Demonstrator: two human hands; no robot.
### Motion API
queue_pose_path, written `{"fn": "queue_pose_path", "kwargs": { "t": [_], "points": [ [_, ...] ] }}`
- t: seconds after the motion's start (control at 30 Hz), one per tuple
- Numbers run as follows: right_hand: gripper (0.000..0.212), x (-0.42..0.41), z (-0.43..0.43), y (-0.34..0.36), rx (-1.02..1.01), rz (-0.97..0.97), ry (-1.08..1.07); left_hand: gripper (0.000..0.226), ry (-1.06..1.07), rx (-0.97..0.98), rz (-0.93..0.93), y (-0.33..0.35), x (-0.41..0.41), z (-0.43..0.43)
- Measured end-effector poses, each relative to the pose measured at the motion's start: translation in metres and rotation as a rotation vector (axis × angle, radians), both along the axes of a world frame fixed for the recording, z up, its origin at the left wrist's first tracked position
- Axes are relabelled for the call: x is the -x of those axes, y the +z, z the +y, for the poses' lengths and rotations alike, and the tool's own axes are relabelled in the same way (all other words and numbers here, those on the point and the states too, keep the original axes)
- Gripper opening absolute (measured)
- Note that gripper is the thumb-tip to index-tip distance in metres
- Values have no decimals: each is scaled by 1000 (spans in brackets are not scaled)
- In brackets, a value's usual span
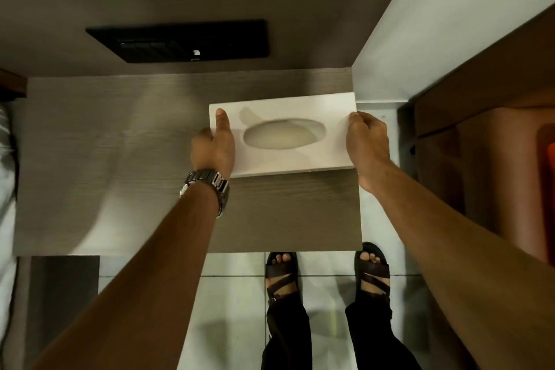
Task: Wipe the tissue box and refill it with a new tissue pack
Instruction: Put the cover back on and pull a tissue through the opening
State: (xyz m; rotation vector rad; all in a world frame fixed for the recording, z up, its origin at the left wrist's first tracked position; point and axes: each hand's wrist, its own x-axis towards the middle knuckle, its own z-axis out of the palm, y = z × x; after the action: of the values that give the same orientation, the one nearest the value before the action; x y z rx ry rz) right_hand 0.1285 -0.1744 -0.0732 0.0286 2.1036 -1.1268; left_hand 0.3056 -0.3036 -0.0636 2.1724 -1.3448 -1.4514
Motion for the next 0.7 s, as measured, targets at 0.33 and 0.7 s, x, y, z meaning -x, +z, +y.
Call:
{"fn": "queue_pose_path", "kwargs": {
  "t": [0.33,0.7],
  "points": [
    [36,-2,-3,-6,-58,55,63,39,-37,75,-31,-8,2,-6],
    [32,2,-5,-5,-41,107,99,26,-22,202,-24,-9,2,-3]
  ]
}}
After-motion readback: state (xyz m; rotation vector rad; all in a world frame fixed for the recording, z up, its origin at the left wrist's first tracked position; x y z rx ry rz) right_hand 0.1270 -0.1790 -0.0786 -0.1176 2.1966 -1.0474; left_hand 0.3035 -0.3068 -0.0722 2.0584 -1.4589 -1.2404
